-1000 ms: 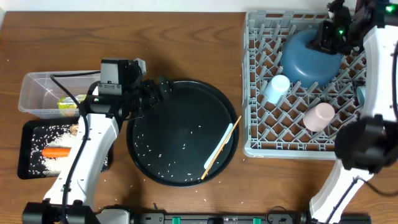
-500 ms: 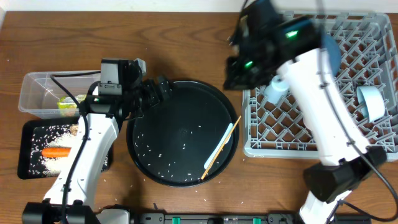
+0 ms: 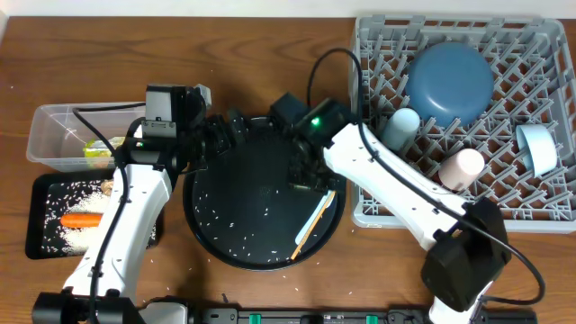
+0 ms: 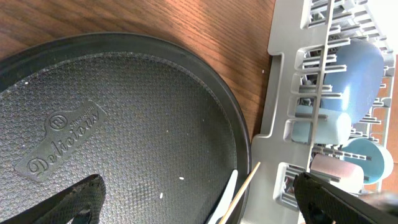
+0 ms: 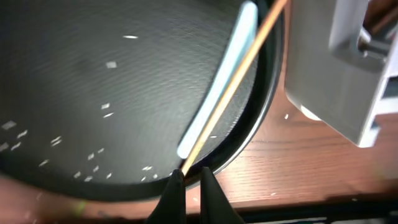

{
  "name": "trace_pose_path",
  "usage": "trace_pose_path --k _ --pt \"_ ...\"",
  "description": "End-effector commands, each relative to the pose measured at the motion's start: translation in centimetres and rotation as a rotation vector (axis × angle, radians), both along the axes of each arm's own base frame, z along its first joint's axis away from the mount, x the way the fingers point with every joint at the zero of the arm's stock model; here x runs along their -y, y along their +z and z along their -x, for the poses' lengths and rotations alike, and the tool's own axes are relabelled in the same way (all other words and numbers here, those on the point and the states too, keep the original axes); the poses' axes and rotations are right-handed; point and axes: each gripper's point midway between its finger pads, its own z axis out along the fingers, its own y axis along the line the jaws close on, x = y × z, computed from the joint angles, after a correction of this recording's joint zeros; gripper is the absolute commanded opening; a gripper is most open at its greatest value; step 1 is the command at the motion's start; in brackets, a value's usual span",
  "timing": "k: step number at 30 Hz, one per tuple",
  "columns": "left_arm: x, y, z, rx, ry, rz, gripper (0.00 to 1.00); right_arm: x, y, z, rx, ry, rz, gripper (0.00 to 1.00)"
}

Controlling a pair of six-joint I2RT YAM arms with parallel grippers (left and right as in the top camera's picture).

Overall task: Sort waste into correct bins and load items into the dishwasher rack
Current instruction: 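Lower the right gripper and close it on the wooden chopstick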

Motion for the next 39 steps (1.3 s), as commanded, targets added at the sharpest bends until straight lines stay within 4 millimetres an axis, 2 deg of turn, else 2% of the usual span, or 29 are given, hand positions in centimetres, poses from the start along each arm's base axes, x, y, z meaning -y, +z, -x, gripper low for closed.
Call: trace_pose_path --k 1,8,9,12,13,16,23,31,39 --pt "-0.4 -0.1 -0.1 0.008 0.004 -0.016 0.98 1.1 -2.1 0.4 -0.011 -0.114 0.059 0.01" --pt "-0.4 -0.1 -0.1 0.008 0.004 -0.016 0.98 1.6 -4.3 1.2 -0.045 -0.118 0.063 0.01" --pt "-0.4 -0.1 -0.1 0.008 0.004 -0.016 0.98 1.6 -4.5 1.2 -0.043 -0.119 0.061 0.04" --pt "-0.4 -0.1 -0.1 0.008 0.004 -0.016 0.98 1.9 -5.4 1.4 -0.045 -0.176 0.072 0.21" --pt "-0.4 -0.1 -0.1 0.008 0.004 -0.016 0.98 2.1 -5.6 1.5 -0.045 -0.199 0.082 0.22" --pt "-0.4 -0.1 -0.1 0.008 0.004 -0.016 0.98 2.4 -6.7 1.9 -0.048 -0.26 0.092 0.22" --pt "-0.4 -0.1 -0.1 0.008 0.004 -0.016 0.98 2.1 -8.9 1.9 -0.031 -0.28 0.059 0.22" --pt "-0.4 -0.1 -0.1 0.008 0.004 -0.016 0.98 2.5 -10.3 1.6 0.002 -0.289 0.058 0.24" --pt "-0.4 -0.1 -0.1 0.008 0.004 -0.016 0.98 3.0 -10.9 0.7 0.064 -0.286 0.079 0.19"
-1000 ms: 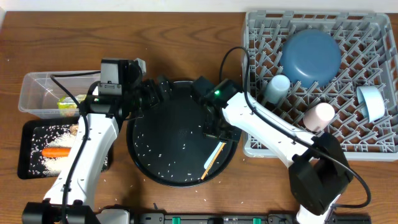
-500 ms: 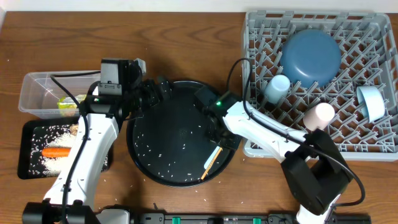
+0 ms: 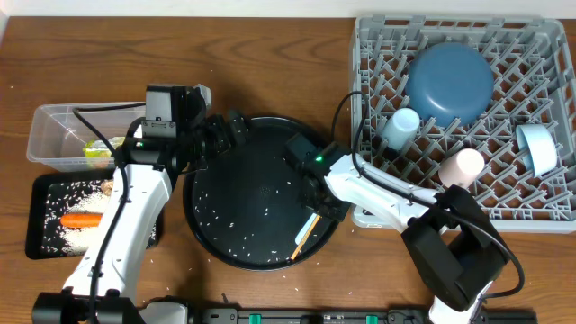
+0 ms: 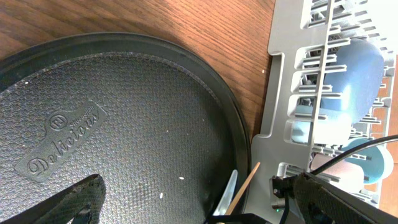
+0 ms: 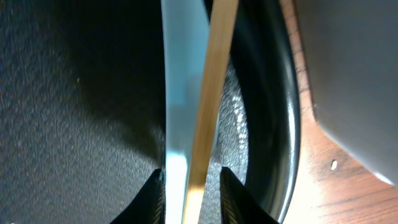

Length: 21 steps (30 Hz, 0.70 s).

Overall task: Sort waste into correct bins and load items into the dishwasher rack
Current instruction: 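Lower the right gripper and close it on the wooden chopstick, then lift the chopstick and carry it right into the rack's left edge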

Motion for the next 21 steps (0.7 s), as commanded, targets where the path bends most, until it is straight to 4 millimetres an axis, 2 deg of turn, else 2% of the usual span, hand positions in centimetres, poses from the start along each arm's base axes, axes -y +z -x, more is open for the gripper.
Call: trace_pose_path --k 1,3,6,14,21 --pt "-0.4 -0.1 -0.1 0.008 0.004 -0.016 0.98 1.1 -0.3 -0.7 0.042 -0.018 0.056 0.19" --pt "-0.4 -0.1 -0.1 0.008 0.004 -0.016 0.98 1.2 -0.3 -0.8 0.046 -0.017 0.061 0.18" --pt "-0.4 -0.1 -0.1 0.008 0.004 -0.016 0.98 1.3 -0.3 -0.9 0.054 -0.017 0.069 0.02" --pt "-0.4 -0.1 -0.1 0.008 0.004 -0.016 0.98 1.1 -0.2 -1.3 0.068 -0.018 0.06 0.01" --pt "-0.4 -0.1 -0.1 0.008 0.004 -0.016 0.98 -0.3 1.7 -3.1 0.118 0.08 0.01 0.01"
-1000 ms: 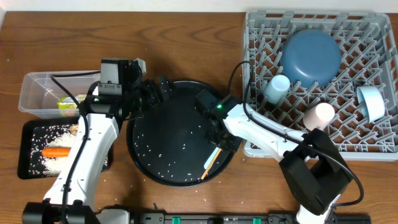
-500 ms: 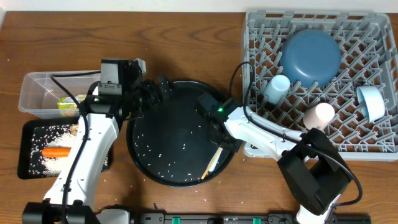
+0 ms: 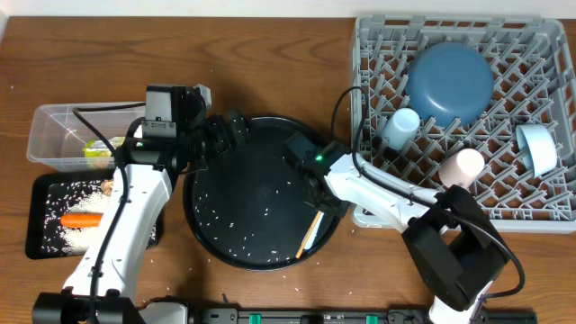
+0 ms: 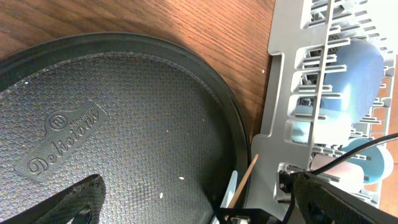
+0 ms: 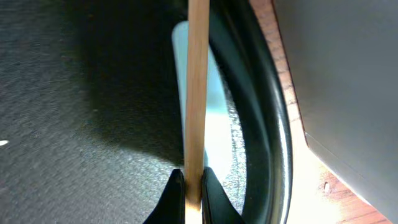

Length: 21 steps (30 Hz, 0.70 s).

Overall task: Sort waste into correct bins and load items into the dishwasher rack
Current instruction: 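Lift the chopstick and carry it right into the rack's left edge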

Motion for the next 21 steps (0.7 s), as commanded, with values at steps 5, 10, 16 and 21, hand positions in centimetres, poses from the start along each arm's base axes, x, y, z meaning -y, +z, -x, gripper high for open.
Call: trace_pose_path --k 5,10,16,21 --pt "-0.4 -0.1 -0.2 0.008 0.004 -0.016 0.98 -2.4 4.3 -2.9 0.105 0.172 -0.083 0.01" --pt "-0.4 -0.1 -0.2 0.008 0.004 -0.016 0.98 -3.7 8.1 -4.2 0.195 0.337 -0.139 0.01" --pt "-0.4 -0.1 -0.2 0.008 0.004 -0.016 0.98 -2.3 13.9 -6.1 0.34 0.457 -0.17 0.01" --pt "-0.4 -0.1 -0.2 0.008 0.004 -0.016 0.98 2.1 17.1 -8.4 0.43 0.52 -0.126 0.01"
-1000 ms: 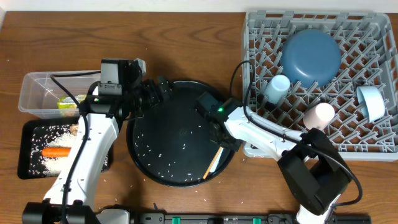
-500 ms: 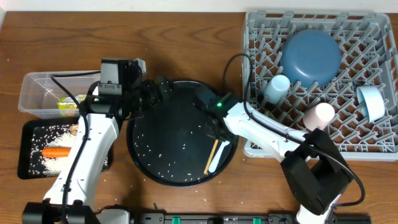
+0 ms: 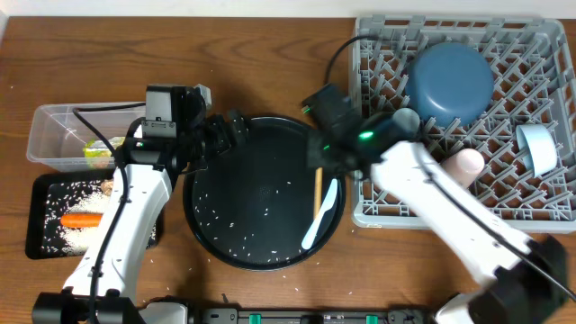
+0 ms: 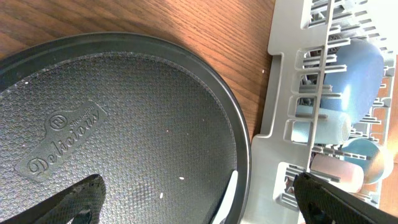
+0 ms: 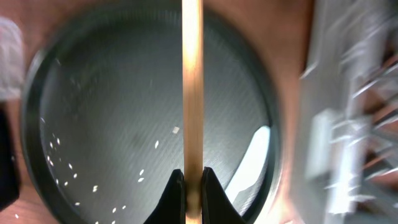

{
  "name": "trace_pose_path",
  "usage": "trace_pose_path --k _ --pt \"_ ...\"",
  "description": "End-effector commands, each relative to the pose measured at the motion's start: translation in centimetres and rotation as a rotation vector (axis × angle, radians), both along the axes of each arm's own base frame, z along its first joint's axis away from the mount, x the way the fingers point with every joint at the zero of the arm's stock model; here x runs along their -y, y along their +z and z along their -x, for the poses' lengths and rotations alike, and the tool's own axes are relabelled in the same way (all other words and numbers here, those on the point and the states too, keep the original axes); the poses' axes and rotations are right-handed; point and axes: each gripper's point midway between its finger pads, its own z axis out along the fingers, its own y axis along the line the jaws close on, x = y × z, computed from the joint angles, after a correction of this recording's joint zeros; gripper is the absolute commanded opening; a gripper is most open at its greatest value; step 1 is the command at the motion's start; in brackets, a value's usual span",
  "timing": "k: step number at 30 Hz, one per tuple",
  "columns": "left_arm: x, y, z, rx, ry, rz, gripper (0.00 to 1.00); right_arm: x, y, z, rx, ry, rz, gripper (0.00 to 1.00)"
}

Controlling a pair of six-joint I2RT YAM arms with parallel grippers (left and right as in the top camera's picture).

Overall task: Sort waste into correct bins and load items into the dishwasher rack
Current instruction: 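Lift the chopstick and carry it right into the rack's left edge, then open the right gripper to release the chopstick in the rack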

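Note:
A round black tray [image 3: 252, 202] lies in the middle, flecked with rice grains. My right gripper [image 3: 317, 167] is shut on a wooden chopstick [image 3: 316, 193] and holds it above the tray's right side. In the right wrist view the chopstick [image 5: 191, 87] runs straight out from that gripper [image 5: 191, 186]. A pale blue spoon [image 3: 322, 216] lies by the tray's right rim, also seen as the spoon [image 5: 252, 158] and the spoon [image 4: 229, 190]. My left gripper [image 3: 227, 129] is open at the tray's upper left rim, with nothing between its fingers [image 4: 78, 198].
The grey dishwasher rack [image 3: 549, 211] at right holds a blue bowl [image 3: 450, 76], a light blue cup [image 3: 400, 126], a pink cup [image 3: 463, 166] and a pale cup [image 3: 537, 148]. At left stand a clear bin [image 3: 49, 135] and a black bin [image 3: 45, 238] with rice and a carrot.
My right gripper, then low on the tray's right side, is now higher and nearer the tray's top, with the chopstick still in it. The spoon stays on the tray. The left arm is unchanged.
First my right gripper was shut above the chopstick and spoon lying together at the tray's right rim. Then it was open astride them, then shut on the chopstick alone. Now the chopstick is held clear of the tray and the spoon lies there by itself.

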Motion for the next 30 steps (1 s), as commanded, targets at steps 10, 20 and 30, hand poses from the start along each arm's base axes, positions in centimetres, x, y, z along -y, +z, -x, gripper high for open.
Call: trace_pose_path --k 10,20,30 --pt "-0.4 -0.1 -0.1 0.008 0.004 -0.016 0.98 9.1 1.4 -5.0 0.094 -0.043 0.114 0.01" --pt "-0.4 -0.1 -0.1 0.008 0.004 -0.016 0.98 12.1 1.0 -6.4 0.135 -0.112 0.198 0.01" --pt "-0.4 -0.1 -0.1 0.008 0.004 -0.016 0.98 12.8 -2.9 -7.0 0.122 -0.132 0.207 0.01"
